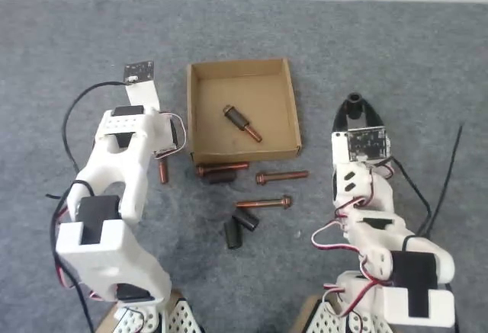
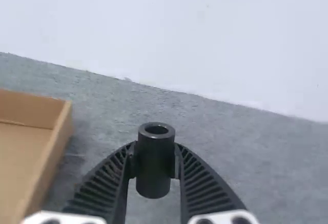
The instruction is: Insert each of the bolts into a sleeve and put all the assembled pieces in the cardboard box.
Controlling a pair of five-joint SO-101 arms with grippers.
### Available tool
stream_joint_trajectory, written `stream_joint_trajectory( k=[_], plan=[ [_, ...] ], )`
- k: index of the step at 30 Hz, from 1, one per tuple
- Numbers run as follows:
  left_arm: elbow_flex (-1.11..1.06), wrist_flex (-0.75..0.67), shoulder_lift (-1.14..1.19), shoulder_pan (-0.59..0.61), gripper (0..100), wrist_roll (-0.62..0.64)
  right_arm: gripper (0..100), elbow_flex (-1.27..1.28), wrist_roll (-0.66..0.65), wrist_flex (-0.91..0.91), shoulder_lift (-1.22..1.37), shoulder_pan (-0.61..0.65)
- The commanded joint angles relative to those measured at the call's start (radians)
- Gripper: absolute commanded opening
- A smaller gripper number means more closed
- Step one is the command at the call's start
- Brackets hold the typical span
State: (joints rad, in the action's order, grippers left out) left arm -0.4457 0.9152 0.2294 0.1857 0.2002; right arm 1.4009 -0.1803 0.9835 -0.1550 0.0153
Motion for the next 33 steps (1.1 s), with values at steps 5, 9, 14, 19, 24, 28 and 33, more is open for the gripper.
stream_joint_trajectory(
  k=[5, 9, 14, 19, 24, 28, 33],
  plan=[
    [0.012, -0.021, -0.071, 0.002, 1, -0.012, 0.6, 0.035, 0.150, 0.027, -0.054, 0.021],
    [0.012, -0.021, -0.071, 0.002, 1, -0.012, 0.6, 0.069, 0.152, 0.028, -0.065, 0.021],
    [0.013, -0.021, -0.071, 0.002, 1, -0.012, 0.6, 0.158, 0.152, 0.176, -0.065, 0.021],
    [0.010, -0.034, -0.071, 0.000, 1, -0.012, 0.6, 0.270, 0.150, 0.381, -0.051, 0.018],
    [0.008, -0.034, -0.071, 0.000, 1, -0.012, 0.6, 0.270, 0.152, 0.375, -0.001, 0.007],
    [0.008, -0.032, -0.071, 0.000, 1, -0.012, 0.6, 0.269, 0.152, 0.447, 0.041, 0.024],
    [0.008, -0.032, -0.071, 0.000, 1, -0.012, 0.6, 0.252, 0.150, 0.461, 0.058, 0.130]
  ],
)
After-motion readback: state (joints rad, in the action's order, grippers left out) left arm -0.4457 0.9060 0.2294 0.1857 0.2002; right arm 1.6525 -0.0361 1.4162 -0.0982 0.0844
